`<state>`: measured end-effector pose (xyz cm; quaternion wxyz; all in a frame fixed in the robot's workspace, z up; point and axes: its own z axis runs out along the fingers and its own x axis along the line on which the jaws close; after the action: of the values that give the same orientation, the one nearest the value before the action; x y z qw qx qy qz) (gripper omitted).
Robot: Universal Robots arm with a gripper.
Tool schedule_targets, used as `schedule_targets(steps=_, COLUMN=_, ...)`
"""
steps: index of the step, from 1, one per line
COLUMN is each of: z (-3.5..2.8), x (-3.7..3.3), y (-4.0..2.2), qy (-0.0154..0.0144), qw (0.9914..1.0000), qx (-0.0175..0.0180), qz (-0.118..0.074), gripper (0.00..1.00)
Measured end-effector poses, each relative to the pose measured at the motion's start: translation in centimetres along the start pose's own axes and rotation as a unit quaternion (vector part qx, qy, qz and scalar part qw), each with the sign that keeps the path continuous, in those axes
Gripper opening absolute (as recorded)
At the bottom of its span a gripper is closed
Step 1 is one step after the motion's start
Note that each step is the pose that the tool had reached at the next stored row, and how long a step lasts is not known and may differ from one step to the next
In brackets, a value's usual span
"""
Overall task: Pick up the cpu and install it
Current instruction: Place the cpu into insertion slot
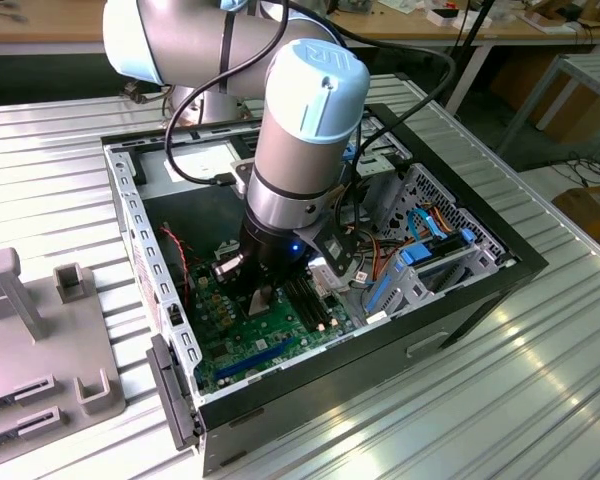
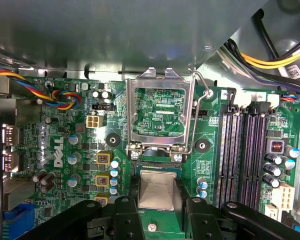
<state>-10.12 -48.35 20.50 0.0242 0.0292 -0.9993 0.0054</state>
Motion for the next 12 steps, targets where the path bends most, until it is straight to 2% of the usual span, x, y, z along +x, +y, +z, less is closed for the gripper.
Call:
schedule_targets(steps=9, z=0.0, x=0.14, y=0.01, qy=0.0, qw=1.0, qx=0.0, qz=0.0, gripper=0.4)
schedule_targets(steps=10, z=0.0, x=0.02, y=0.0, qy=0.0004, qw=1.0, qx=0.0, qz=0.0, gripper=0.4)
schedule_targets(steps=11, z=-0.04, x=-0.26, y=-0.02, qy=0.0025, qw=1.0, qx=-0.0002, qz=0.001, gripper=0.4)
schedule_targets(steps=12, z=-0.05, x=-0.36, y=-0.03, qy=0.0032, qw=0.99999, qx=-0.0002, qz=0.001, gripper=0.4)
